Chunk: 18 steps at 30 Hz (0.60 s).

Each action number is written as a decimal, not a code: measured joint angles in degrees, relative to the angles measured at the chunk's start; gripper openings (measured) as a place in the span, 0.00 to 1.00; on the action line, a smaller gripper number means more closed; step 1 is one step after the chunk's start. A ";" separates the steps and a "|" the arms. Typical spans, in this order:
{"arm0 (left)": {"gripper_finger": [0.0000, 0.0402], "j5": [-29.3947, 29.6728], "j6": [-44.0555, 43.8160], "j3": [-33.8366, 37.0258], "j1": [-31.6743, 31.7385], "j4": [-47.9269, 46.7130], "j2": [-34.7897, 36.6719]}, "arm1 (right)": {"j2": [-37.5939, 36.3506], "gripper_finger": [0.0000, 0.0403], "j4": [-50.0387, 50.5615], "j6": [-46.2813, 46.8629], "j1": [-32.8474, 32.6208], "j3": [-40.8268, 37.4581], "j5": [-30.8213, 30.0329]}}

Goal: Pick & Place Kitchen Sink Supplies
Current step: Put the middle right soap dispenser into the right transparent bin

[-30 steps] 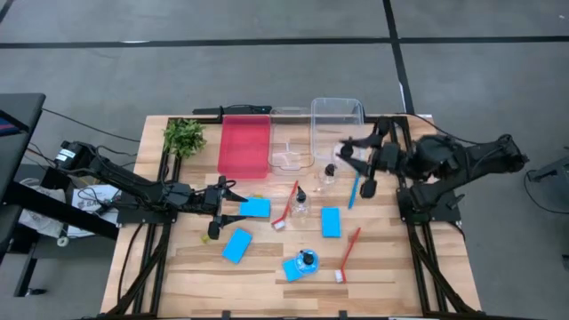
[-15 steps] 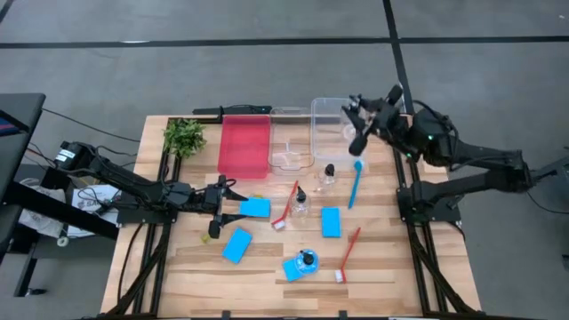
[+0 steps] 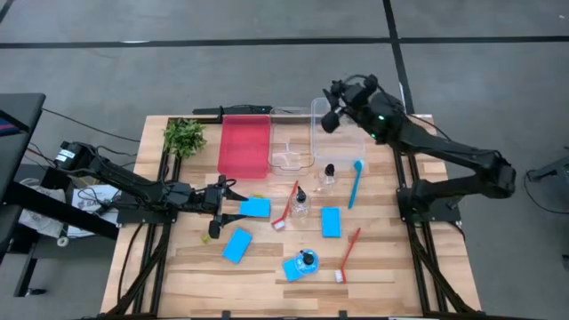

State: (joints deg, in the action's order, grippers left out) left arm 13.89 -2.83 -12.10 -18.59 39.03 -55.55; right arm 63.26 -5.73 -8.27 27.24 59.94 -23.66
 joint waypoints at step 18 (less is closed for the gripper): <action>0.62 -0.02 0.02 0.00 0.00 -0.09 0.00 | 16.45 0.40 0.61 4.04 6.28 0.00 -0.11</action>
State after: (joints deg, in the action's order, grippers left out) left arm 13.87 -2.81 -12.10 -18.59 38.94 -55.55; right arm 79.71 -5.12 -4.23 33.52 59.94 -23.77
